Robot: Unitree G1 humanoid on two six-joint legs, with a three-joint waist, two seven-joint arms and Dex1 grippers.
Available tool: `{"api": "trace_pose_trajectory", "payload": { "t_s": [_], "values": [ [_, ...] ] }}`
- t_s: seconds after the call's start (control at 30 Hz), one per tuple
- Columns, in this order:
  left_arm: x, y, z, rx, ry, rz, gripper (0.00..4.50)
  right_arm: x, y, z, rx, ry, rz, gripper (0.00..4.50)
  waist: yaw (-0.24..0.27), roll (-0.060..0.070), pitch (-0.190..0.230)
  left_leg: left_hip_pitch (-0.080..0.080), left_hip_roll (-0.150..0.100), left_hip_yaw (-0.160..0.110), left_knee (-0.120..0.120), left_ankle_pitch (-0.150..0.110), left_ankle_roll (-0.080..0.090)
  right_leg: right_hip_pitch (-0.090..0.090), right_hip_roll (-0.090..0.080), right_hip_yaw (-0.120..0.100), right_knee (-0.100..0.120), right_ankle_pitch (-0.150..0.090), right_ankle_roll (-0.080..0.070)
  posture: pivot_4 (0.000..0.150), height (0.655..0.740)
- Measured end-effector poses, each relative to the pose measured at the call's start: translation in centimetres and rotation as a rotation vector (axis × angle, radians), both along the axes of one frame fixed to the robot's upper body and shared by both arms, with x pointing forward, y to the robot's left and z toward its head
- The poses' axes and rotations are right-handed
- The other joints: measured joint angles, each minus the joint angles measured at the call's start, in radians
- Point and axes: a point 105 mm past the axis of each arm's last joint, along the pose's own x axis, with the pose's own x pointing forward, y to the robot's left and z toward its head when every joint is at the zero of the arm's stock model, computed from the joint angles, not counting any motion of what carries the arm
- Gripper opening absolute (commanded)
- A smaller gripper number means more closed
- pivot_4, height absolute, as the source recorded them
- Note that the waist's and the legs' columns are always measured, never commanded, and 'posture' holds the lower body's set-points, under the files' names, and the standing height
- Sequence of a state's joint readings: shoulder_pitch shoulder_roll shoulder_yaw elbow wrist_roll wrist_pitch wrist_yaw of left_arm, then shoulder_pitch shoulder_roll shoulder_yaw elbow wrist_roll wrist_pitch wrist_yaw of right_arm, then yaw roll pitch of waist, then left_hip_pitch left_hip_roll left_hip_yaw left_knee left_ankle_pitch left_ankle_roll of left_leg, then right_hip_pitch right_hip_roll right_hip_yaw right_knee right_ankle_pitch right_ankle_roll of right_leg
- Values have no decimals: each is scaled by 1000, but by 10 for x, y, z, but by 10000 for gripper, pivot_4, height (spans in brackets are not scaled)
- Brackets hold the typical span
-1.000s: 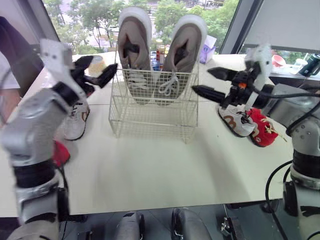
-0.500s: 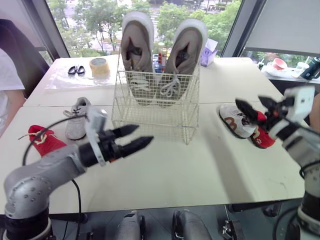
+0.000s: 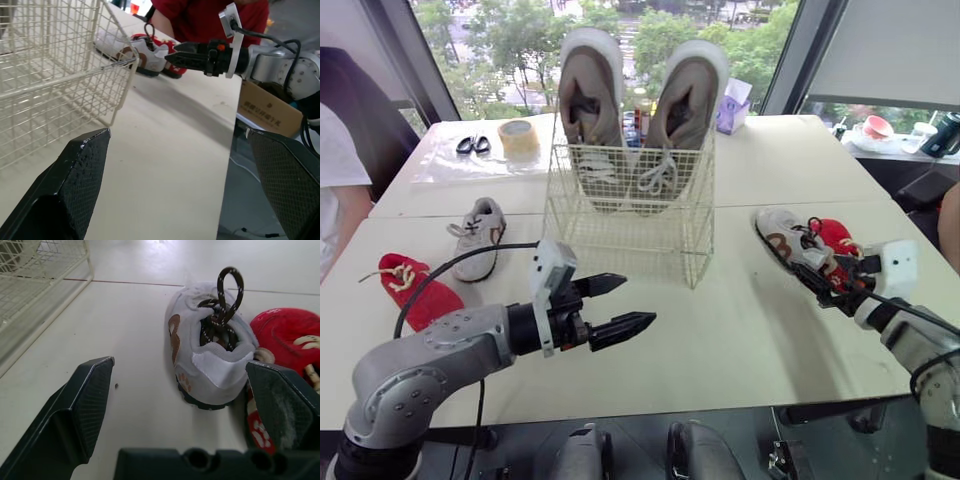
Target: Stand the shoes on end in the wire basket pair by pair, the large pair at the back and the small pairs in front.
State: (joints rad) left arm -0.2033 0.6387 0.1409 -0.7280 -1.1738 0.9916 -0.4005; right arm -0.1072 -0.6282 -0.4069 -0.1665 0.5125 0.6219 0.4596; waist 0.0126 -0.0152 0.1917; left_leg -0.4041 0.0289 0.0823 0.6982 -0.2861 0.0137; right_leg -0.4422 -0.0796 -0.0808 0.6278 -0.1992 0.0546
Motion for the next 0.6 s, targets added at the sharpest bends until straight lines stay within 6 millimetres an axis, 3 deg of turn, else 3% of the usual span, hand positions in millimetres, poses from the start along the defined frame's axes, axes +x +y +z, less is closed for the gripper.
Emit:
{"api": "trace_pose_trajectory", "payload": {
  "t_s": [0.23, 0.6],
  "values": [
    [2, 5, -1, 21, -1, 37, 44816, 15, -16, -9, -26, 1, -22, 45000, -1, 0, 0, 0, 0, 0, 0, 0, 0, 0, 0, 0, 0, 0, 0, 1500, 7400],
    [2, 6, 2, 13, -15, 75, 44816, 31, -25, -11, -24, -19, -33, 45000, 0, 0, 0, 0, 0, 0, 0, 0, 0, 0, 0, 0, -1, 0, 0, 1500, 7400]
  ]
}}
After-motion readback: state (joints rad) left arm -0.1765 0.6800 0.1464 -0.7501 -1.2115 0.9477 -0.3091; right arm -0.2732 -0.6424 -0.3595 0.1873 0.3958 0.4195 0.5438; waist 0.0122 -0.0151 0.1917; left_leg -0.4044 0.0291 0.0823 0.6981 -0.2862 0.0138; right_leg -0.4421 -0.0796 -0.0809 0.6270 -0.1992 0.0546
